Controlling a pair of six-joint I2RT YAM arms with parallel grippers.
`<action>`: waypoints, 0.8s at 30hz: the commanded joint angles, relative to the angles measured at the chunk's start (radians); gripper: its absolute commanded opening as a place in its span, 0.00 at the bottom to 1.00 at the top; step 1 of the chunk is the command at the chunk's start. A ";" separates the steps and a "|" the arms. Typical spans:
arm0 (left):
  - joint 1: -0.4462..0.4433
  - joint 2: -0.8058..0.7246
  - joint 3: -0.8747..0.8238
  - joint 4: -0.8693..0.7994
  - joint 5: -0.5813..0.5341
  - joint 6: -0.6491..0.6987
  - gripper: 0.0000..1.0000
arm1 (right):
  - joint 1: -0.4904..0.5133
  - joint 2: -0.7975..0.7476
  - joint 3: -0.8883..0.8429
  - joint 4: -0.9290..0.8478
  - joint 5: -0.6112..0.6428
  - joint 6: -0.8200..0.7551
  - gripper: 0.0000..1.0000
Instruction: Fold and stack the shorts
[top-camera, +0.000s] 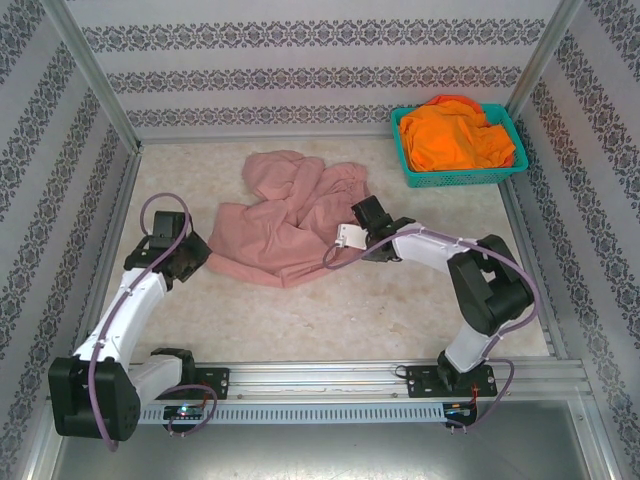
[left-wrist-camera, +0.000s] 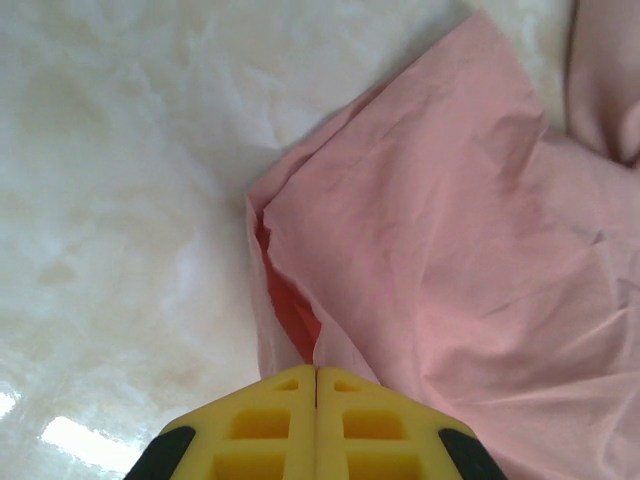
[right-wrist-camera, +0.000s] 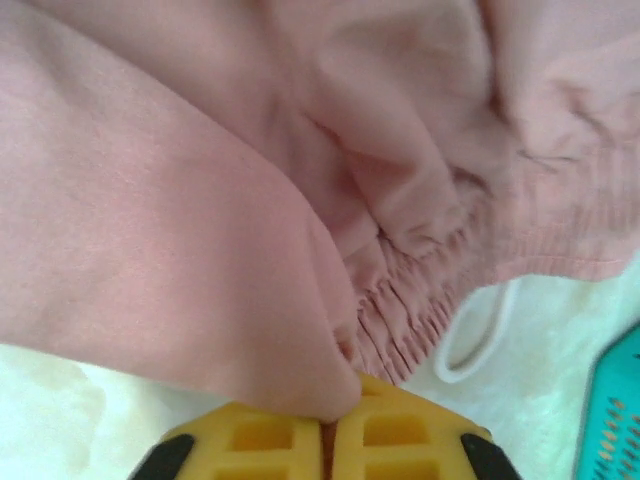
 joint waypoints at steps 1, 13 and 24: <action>0.026 -0.015 0.174 -0.042 -0.082 0.060 0.00 | 0.014 -0.145 0.084 0.005 -0.020 0.074 0.00; 0.070 0.174 1.029 -0.211 -0.227 0.166 0.00 | 0.080 -0.434 0.379 -0.036 -0.052 0.145 0.00; 0.071 0.355 1.695 -0.317 -0.395 0.247 0.00 | 0.361 -0.539 0.617 -0.059 -0.012 0.183 0.00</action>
